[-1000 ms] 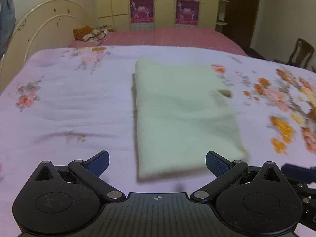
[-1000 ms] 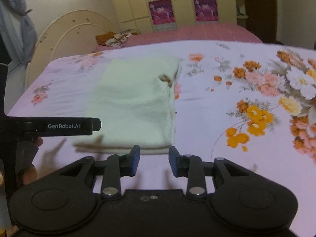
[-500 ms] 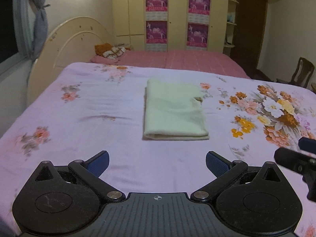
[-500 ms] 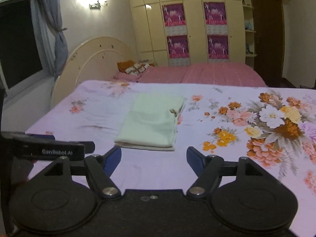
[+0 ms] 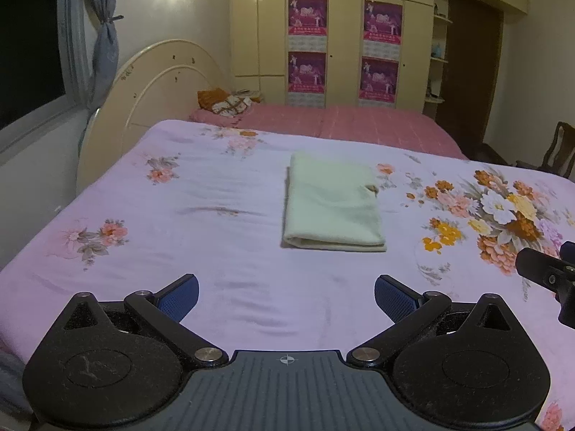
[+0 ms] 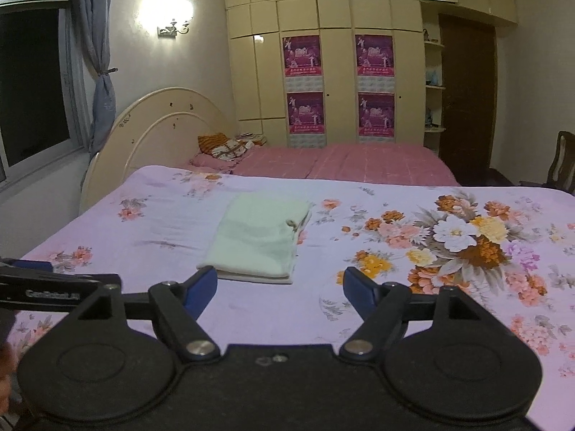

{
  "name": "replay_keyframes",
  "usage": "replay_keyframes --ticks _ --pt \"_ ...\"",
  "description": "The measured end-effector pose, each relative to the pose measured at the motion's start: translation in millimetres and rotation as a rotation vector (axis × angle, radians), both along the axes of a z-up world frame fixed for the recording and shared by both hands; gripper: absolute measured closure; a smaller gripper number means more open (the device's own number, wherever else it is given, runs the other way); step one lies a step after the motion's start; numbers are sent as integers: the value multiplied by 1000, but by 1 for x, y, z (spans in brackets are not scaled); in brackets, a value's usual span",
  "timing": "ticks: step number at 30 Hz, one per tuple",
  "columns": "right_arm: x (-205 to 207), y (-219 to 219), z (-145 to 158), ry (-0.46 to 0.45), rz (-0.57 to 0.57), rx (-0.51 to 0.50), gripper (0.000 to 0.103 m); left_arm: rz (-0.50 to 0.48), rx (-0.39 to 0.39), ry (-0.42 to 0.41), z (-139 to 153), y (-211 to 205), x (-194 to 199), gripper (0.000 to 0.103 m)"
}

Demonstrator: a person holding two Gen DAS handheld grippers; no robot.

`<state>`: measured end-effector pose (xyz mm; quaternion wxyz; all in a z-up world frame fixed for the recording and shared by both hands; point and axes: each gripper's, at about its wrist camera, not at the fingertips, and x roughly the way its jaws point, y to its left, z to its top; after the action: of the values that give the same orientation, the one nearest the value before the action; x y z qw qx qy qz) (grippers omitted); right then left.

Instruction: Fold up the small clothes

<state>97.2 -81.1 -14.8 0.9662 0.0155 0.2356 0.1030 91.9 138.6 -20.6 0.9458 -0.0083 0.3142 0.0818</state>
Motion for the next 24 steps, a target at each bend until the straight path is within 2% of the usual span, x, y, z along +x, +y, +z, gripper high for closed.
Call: replay_keyframes --ticks 24 --pt "2 -3 -2 9 28 -3 26 -13 -14 8 3 -10 4 0"
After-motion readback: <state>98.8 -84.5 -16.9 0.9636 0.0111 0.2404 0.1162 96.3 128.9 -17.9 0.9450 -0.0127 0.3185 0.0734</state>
